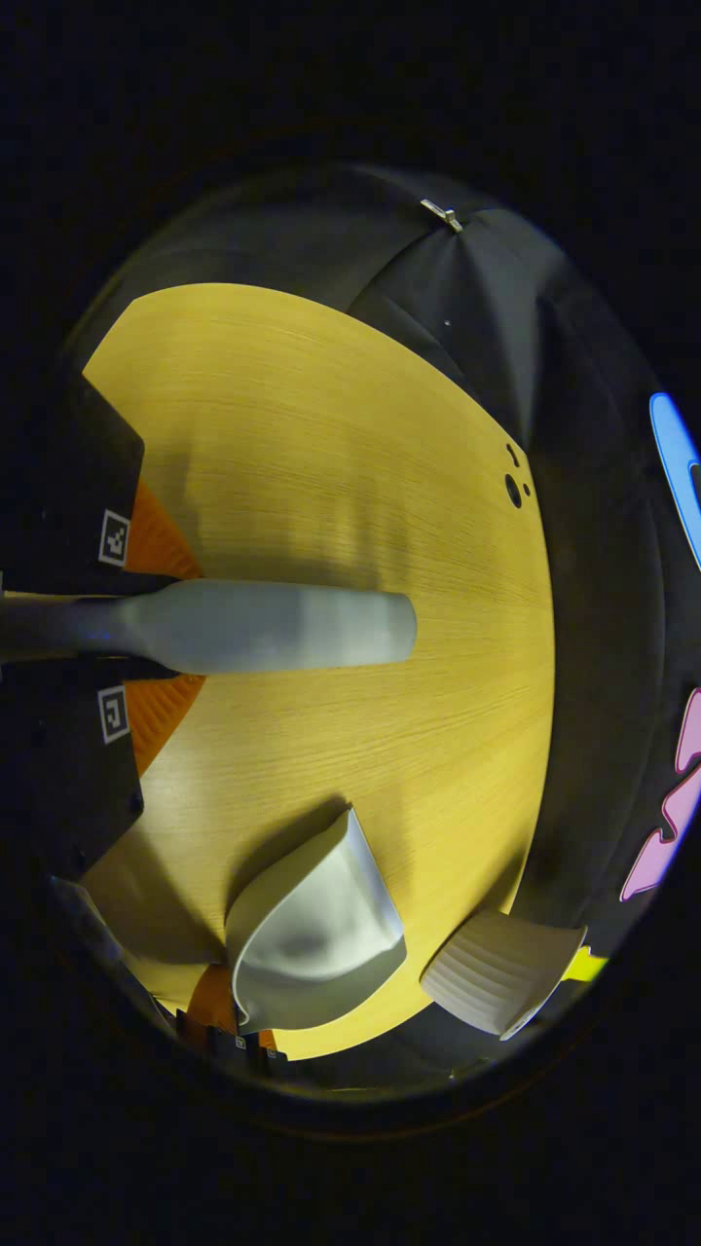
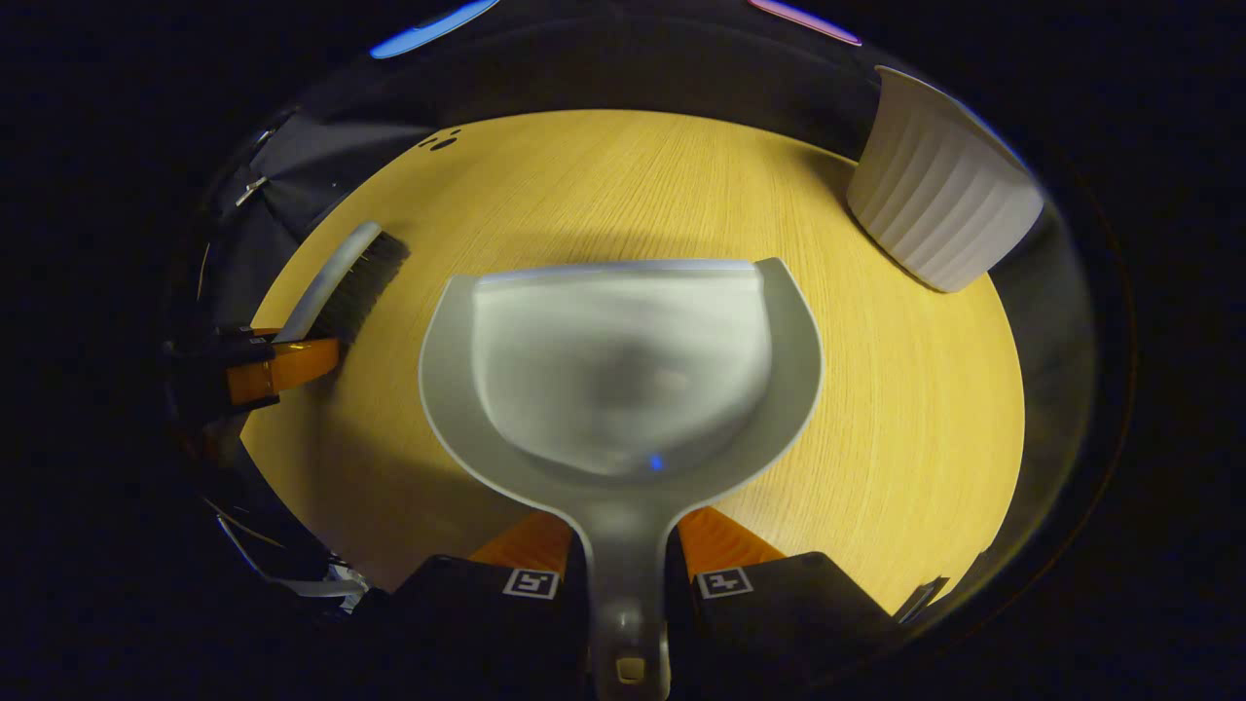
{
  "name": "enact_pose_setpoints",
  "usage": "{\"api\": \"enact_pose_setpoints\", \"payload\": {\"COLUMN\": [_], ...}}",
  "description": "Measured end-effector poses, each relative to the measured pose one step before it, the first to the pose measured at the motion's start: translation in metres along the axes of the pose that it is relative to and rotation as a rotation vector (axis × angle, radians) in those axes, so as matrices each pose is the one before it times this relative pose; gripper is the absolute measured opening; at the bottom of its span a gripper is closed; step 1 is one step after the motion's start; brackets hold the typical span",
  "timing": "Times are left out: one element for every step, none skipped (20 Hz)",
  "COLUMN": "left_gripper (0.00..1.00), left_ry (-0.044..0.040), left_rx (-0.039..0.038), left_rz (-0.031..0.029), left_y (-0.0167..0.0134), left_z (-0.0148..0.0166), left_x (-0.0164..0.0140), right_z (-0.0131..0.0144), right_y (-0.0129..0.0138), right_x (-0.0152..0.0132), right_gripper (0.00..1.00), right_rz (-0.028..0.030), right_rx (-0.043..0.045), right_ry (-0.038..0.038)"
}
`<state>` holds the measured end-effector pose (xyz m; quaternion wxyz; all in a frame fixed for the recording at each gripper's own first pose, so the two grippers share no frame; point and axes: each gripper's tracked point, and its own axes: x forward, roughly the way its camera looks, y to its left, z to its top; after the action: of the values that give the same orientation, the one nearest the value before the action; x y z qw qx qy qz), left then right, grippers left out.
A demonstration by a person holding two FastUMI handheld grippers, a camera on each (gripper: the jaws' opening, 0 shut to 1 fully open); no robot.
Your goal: Pick up the small broom and dustpan from the desktop, sweep the trash into the dustpan with the broom, and then empty the trash into the garbage bin.
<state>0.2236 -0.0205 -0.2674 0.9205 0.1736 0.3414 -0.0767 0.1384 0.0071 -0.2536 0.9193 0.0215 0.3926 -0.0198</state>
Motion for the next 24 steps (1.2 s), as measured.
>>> {"api": "enact_pose_setpoints", "payload": {"left_gripper": [0.3,0.31,0.29,0.3,0.33,0.33,0.34,0.36,0.39,0.41,0.61,0.8,1.0,0.95,0.96,0.96,0.96,0.96,0.96,0.96,1.0,0.96,0.96,0.96], "left_ry": [0.00533,0.00531,0.00374,0.00488,0.00288,0.00471,0.00438,-0.0044,-0.01298,-0.01737,-0.02106,-0.01712,-0.02391,-0.03333,-0.03308,-0.03727,-0.03941,-0.04349,-0.05462,-0.05092,-0.04786,-0.05038,-0.0519,-0.05167], "left_rx": [-0.00309,0.00323,0.01163,0.01437,0.01846,0.01946,0.01483,0.01066,0.0022,-0.00121,0.00018,0.00361,0.01,0.01085,0.00513,-0.00067,-0.00515,-0.00929,-0.00992,-0.00405,0.00545,0.01252,0.0182,0.01976], "left_rz": [0.00733,0.00781,0.00806,0.00391,0.00502,0.00492,0.00518,0.00014,-0.01042,-0.02513,-0.02528,-0.02326,-0.0065,-0.00177,-0.00638,-0.00773,-0.00868,-0.01158,-0.01663,-0.01031,-0.006,0.00573,0.00996,0.01075], "left_y": [-0.00088,-0.00096,0.00004,-0.00123,0.00025,0.00209,0.00155,-0.00003,-0.00187,-0.00534,-0.00425,-0.0044,-0.00141,0.00111,-0.00192,-0.00351,-0.00299,-0.001,-0.00273,-0.00313,-0.0015,0.00354,0.00451,0.00224], "left_z": [-0.00113,-0.00167,-0.00001,-0.00047,0.00067,0.00037,0.00022,0.00085,0.00261,0.00294,0.00341,0.00286,0.00127,0.00454,0.00468,0.00433,0.00525,0.00486,0.00856,0.00806,0.00945,0.00663,0.01057,0.00969], "left_x": [0.00069,-0.00157,0.00036,-0.00192,-0.00056,-0.00118,-0.00048,-0.00283,-0.00329,-0.00479,-0.00668,-0.00867,-0.01132,-0.01126,-0.01104,-0.01486,-0.01592,-0.01669,-0.01807,-0.01723,-0.01814,-0.01606,-0.01668,-0.0172], "right_z": [0.00158,-0.00268,-0.00038,-0.00232,0.00099,0.00036,0.00062,0.0002,0.00153,0.00317,0.00468,-0.00006,0.00186,0.00329,0.00427,0.0054,0.00456,0.00704,0.00796,0.00977,0.01102,0.01384,0.01407,0.01575], "right_y": [-0.00066,0.0012,0.00252,0.00482,0.00293,-0.00009,-0.00109,0.00095,0.00176,0.00047,-0.00014,0.00287,-0.0014,-0.00006,-0.00041,-0.00015,0.00074,0.00244,0.00203,0.00233,0.00101,0.00015,0.00076,0.00157], "right_x": [-0.00039,-0.00001,0.0002,0.00131,0.00057,0.00009,-0.00015,0.00001,-0.00295,-0.00157,-0.00197,-0.00871,-0.00769,-0.01012,-0.01177,-0.01347,-0.0161,-0.01467,-0.01426,-0.01622,-0.01723,-0.01824,-0.0166,-0.01705], "right_gripper": [0.36,0.37,0.37,0.41,0.41,0.41,0.35,0.46,0.49,0.62,0.78,1.0,1.0,0.99,1.0,1.0,0.99,0.99,1.0,0.99,1.0,0.99,0.99,0.99], "right_rz": [0.0003,0.00386,0.01416,0.01811,0.01365,0.00073,-0.00376,0.00514,0.00687,-0.00126,-0.00441,-0.00156,-0.01345,-0.00727,-0.00769,-0.00668,-0.00748,-0.00902,-0.00822,-0.00729,-0.01019,-0.01209,-0.00747,-0.0019], "right_rx": [0.00264,0.00935,0.0203,0.02906,0.03008,0.0124,-0.00222,-0.00013,0.00343,0.00626,0.00822,0.00736,0.00756,0.00773,0.00892,0.01041,0.01046,0.008,0.00358,-0.00068,-0.00469,-0.00523,-0.00435,-0.00449], "right_ry": [-0.00584,0.00858,0.01049,0.01292,0.00316,0.00286,-0.00303,-0.00543,-0.00852,-0.01706,-0.02285,-0.01821,-0.01881,-0.02376,-0.02831,-0.03577,-0.04272,-0.04643,-0.04756,-0.05241,-0.05567,-0.06025,-0.06262,-0.06429]}}
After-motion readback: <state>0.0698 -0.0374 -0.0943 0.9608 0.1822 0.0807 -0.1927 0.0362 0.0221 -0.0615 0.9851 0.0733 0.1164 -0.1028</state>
